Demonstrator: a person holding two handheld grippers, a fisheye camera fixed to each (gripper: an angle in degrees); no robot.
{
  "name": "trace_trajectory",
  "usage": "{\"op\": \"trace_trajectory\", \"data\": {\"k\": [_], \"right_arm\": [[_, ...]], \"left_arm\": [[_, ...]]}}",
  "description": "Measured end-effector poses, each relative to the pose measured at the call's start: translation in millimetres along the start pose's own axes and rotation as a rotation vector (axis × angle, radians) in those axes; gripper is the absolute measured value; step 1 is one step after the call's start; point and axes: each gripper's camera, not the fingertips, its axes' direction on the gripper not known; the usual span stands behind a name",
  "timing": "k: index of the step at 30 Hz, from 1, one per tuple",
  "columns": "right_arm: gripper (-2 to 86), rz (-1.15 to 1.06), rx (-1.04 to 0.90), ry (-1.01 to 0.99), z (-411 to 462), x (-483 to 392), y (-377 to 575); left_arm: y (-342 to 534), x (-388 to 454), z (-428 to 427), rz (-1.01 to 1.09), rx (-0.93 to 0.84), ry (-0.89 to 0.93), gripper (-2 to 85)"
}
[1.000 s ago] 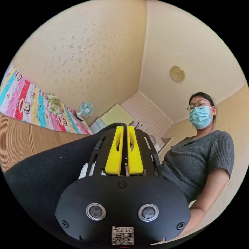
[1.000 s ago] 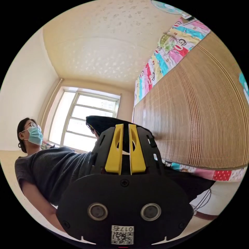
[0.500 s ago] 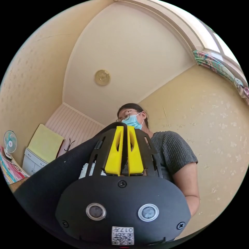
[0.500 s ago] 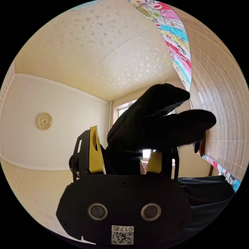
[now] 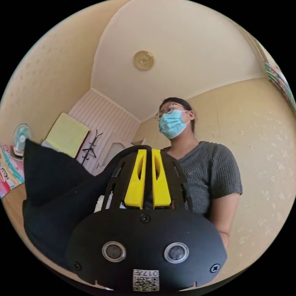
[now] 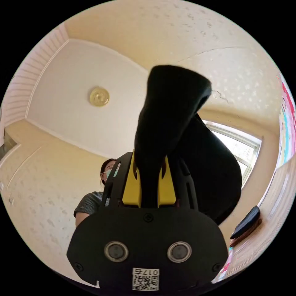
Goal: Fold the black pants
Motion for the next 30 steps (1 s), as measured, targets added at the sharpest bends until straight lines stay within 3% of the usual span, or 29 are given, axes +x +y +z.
{"op": "trace_trajectory", "data": {"k": [4, 7, 9, 13, 15, 20, 25, 27, 30], "right_arm": [[8.5, -0.109, -0.171, -0.001, 28, -38, -17], [8.2, -0.185, -0.243, 0.075, 41, -54, -8], [8.0, -0.205, -0.273, 0.002, 42, -54, 5], [7.8, -0.228, -0.369, -0.145, 57, -57, 21], [7.5, -0.256, -0.515, -0.277, 81, -64, 30], [7.2, -0.377, -0.758, -0.475, 119, -81, 53], [7.4, -0.38, -0.653, -0.615, 103, -57, 82], [7.5, -0.367, -0.618, -0.719, 97, -46, 95], [7.6, -0.295, -0.65, -0.703, 103, -35, 103]], "left_arm": [[52, -24, 16, -0.249, -0.251, -0.553, 2.3], [91, -73, 45, -0.496, -0.442, -0.866, 3.5], [108, -95, 53, -0.567, -0.448, -0.947, 3.7], [97, -96, 45, -0.485, -0.148, -0.91, 3.6], [80, -100, 49, -0.44, -0.095, -0.857, 3.9], [26, -133, 99, -0.359, -0.139, -0.69, 8.0], [-7, -169, 194, -0.258, -0.247, -0.448, 13.2], [-9, -182, 215, -0.263, -0.263, -0.423, 14.2], [-8, -206, 229, -0.293, -0.282, -0.365, 15.5]]}}
